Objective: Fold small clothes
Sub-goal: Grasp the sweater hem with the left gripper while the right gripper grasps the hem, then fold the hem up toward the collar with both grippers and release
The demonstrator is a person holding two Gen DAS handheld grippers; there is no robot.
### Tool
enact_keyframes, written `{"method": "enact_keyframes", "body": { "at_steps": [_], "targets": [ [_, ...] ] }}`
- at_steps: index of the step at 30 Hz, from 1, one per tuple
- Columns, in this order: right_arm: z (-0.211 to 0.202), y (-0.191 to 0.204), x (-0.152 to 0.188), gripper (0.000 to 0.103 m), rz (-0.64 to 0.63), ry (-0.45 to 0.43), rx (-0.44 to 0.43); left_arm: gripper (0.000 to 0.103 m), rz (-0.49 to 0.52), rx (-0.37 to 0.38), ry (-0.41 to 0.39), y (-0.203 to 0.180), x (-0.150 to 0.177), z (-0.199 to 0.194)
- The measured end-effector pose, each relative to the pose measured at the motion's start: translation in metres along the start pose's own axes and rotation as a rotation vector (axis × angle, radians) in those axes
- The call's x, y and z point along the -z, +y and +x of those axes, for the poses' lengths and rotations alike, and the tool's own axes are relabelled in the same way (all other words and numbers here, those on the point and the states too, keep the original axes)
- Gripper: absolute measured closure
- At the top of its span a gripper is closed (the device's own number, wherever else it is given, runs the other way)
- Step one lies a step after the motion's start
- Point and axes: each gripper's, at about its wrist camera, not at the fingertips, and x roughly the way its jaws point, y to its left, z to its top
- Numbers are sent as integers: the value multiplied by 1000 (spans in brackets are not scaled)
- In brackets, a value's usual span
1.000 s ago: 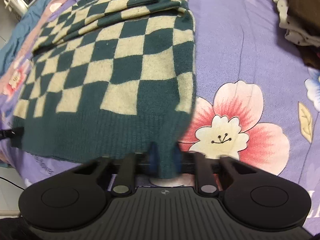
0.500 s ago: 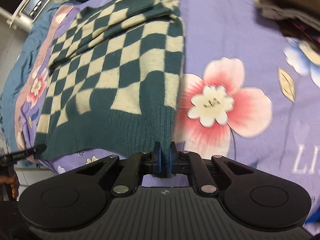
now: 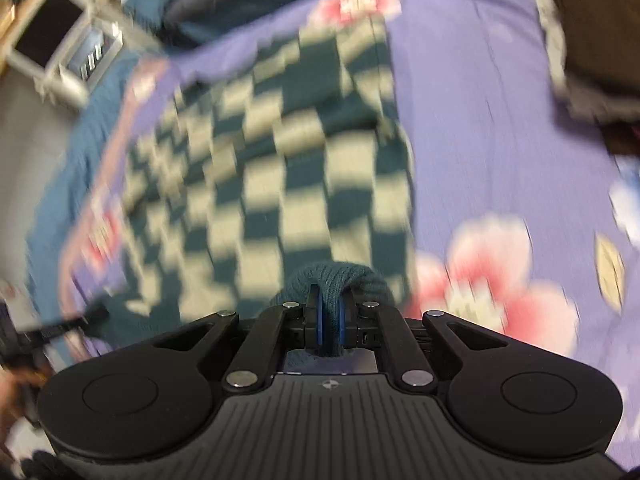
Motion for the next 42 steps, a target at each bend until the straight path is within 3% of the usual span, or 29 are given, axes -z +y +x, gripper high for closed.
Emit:
{"method": "enact_keyframes", "body": {
  "at_steps": [7,11,15,24,28,30,32,33,34,36,42],
  "targets": [
    [6,16,-112,94,29,-159,-62,62,29,1,-148,-2,-123,23],
    [36,21,-156,93,49,-179,-31,62,98,-49,-160,-12,-183,58],
    [67,21,-181,93,89,-198,0,62,115,-93,-133,-21,-218,97],
    [113,12,-197,92,153,-198,80,58,74,-169,-64,-16,-230,147],
    [122,3,-199,87,244,-229,75,48,29,-185,-70,-10,-234,152],
    [121,-2,-201,85,308,-261,69,40,11,-199,-87,-7,-238,150],
    [120,-3,-203,83,315,-289,74,15,14,-229,-96,-6,-243,149],
    [118,-2,-205,79,297,-297,85,2,21,-259,-102,-6,-246,148],
    [116,1,-206,72,269,-307,100,0,30,-297,-113,-5,-248,147],
    [109,9,-204,62,191,-335,129,0,51,-352,-135,-2,-250,143],
    [96,38,-183,45,-87,-361,186,0,119,-402,-125,2,-241,132]
  ]
}}
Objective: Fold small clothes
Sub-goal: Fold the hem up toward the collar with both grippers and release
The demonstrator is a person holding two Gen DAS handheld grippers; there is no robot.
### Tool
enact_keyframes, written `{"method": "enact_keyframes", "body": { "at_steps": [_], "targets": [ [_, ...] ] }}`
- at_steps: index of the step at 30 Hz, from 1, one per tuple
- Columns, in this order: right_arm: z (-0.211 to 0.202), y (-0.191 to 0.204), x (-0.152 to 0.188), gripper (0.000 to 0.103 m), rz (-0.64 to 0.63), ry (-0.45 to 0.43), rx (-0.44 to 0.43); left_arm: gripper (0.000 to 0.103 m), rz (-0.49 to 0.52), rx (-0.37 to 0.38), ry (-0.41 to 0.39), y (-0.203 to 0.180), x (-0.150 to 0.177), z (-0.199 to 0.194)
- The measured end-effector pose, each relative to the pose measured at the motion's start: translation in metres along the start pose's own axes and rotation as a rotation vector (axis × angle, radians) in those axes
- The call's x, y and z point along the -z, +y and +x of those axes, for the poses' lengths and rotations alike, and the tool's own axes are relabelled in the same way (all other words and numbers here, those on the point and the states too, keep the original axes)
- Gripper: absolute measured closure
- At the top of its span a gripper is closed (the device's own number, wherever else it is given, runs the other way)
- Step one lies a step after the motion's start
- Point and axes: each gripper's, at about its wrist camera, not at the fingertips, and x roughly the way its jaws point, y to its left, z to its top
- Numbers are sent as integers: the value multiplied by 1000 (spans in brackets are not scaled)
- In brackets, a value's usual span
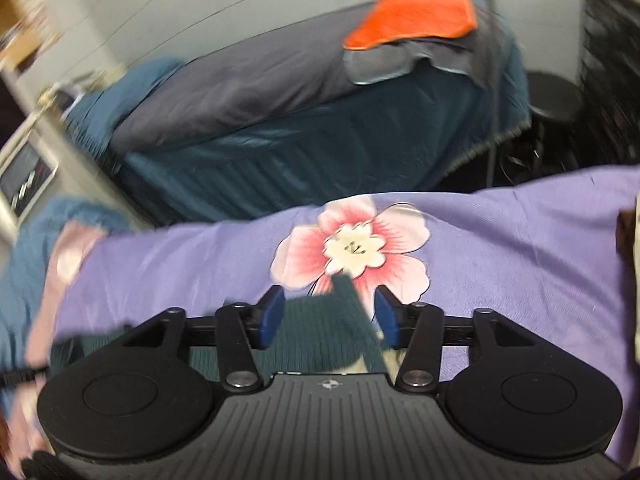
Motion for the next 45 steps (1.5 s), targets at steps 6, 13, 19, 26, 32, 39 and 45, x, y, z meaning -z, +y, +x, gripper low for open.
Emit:
{"method": "enact_keyframes", "body": {
  "at_steps": [6,13,19,26,32,39,45],
  "targets": [
    [-19,18,39,42,-149,45,-51,0,-34,41,-25,4,32,-25],
    [-31,33,104,42,-299,146,-84,0,7,102,-17,-12,101,-44],
    [-12,12,127,41,-191,237,-25,0,-47,92,2,-7,126,-26],
    [-21,12,127,32,-113,226,-39,0,16,68,3,-12,122,-33],
    [-52,7,133,26,-81,189,-27,0,38,72,-54,-18,131,-66],
    [-82,-7,153,24,-117,161,19,0,41,175,-121,-57,169,-106],
    [-96,-20,170,23,-116,160,55,0,27,311,-212,-107,218,-109]
  ]
}}
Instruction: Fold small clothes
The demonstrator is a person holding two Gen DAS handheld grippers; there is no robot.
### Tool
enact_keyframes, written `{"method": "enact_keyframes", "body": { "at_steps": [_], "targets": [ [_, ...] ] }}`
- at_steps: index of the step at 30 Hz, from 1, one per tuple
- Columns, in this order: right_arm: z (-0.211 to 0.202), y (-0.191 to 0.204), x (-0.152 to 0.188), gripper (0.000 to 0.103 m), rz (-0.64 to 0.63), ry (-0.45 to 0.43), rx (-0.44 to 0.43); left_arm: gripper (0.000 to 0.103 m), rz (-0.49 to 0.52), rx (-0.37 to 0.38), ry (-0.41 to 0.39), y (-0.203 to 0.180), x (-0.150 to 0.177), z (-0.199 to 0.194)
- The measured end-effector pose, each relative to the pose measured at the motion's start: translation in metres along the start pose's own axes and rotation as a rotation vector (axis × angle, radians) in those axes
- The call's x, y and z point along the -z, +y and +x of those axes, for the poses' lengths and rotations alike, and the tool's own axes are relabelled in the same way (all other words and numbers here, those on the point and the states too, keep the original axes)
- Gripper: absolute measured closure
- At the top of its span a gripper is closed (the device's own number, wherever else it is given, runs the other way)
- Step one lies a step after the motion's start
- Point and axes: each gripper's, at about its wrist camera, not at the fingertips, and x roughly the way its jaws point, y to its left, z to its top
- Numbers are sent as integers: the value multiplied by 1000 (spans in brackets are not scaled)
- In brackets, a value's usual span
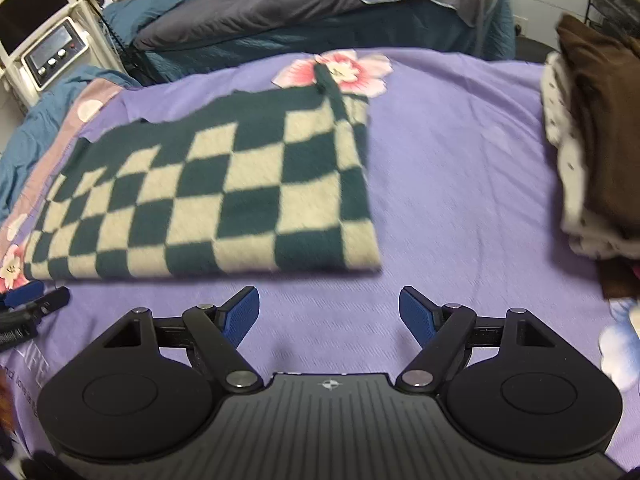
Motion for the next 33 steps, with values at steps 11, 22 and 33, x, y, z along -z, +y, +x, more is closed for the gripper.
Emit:
{"method": "enact_keyframes", "body": {
  "at_steps": [11,22,33],
  "targets": [
    [-12,-2,18,22,-7,40,6,0,8,-161,-68,-33,32,40],
    [-11,0,25,19,36,46,-26,0,7,-161,-74,-30,34,40],
    [-12,-2,31,17,41,73,-30,0,8,-161,-74,-30,35,40]
  ]
}}
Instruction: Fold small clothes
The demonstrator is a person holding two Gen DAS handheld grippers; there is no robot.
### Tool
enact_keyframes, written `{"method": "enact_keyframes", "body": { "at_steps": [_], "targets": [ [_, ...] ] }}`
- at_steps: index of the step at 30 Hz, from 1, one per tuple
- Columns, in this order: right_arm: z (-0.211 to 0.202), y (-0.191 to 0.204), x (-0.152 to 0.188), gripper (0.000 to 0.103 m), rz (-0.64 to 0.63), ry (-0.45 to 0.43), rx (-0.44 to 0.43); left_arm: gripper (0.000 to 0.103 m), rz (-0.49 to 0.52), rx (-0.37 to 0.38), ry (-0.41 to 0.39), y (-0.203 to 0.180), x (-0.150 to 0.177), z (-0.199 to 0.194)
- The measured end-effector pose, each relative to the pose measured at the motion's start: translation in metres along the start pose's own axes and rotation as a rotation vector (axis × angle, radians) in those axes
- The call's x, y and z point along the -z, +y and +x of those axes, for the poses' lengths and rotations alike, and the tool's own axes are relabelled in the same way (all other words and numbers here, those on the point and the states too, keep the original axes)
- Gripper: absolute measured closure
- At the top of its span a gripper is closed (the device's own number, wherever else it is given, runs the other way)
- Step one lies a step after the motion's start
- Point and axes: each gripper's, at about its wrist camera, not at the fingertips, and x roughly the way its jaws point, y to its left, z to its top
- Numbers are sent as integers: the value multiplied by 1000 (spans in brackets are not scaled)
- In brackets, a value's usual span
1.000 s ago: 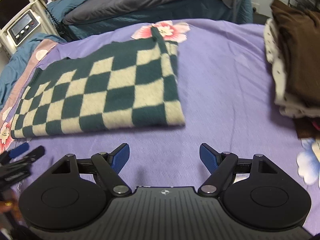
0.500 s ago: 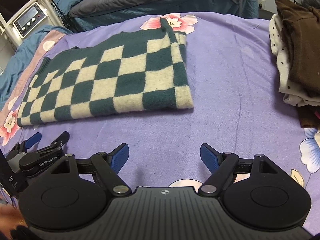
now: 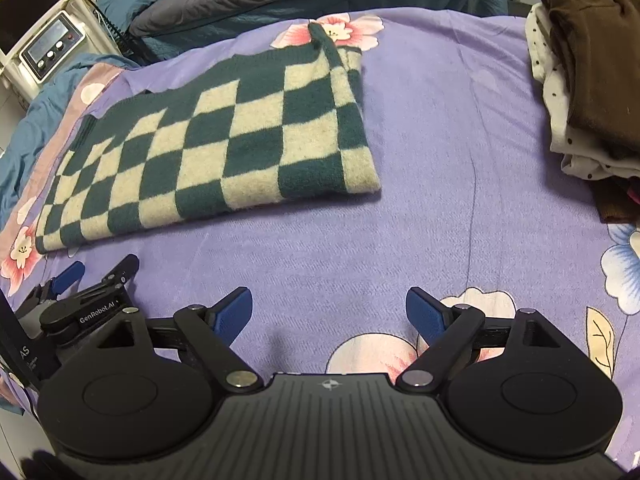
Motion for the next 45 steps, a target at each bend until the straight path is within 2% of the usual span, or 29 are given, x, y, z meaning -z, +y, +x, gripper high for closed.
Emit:
{"method": "enact_keyframes", "body": {
  "at_steps": [7,14,21,28,31,32,34,38,42,45],
  "targets": [
    [0,-5,-1,16,19,11,6,0,0,0,0,0,0,0],
    [-3,-26,-11,16,99,7,33,0,0,0,0,0,0,0],
    [-8,-40,-15,15,97,6,74,0,0,0,-3,0,1,0],
    [-9,-49,-28,13,67,1,47,0,24,-12,15,-4,-4,0],
    [-9,-57,-39,13,46,-5,29,0,162,-83,108,-25,-26,-7],
    [-9,-61,-43,13,43,-10,26,0,239,-104,107,-38,-33,-13],
    [-8,-69,-50,13,46,-17,19,0,393,-111,45,-66,-43,-30],
    [-9,-85,-60,13,59,-28,12,0,675,-13,-81,-124,-51,-45],
    [-12,-95,-67,13,38,-29,-3,0,826,139,-57,-170,-57,-29],
    [-16,-104,-70,13,39,-36,-7,0,931,181,-44,-195,-53,-11]
  ]
}}
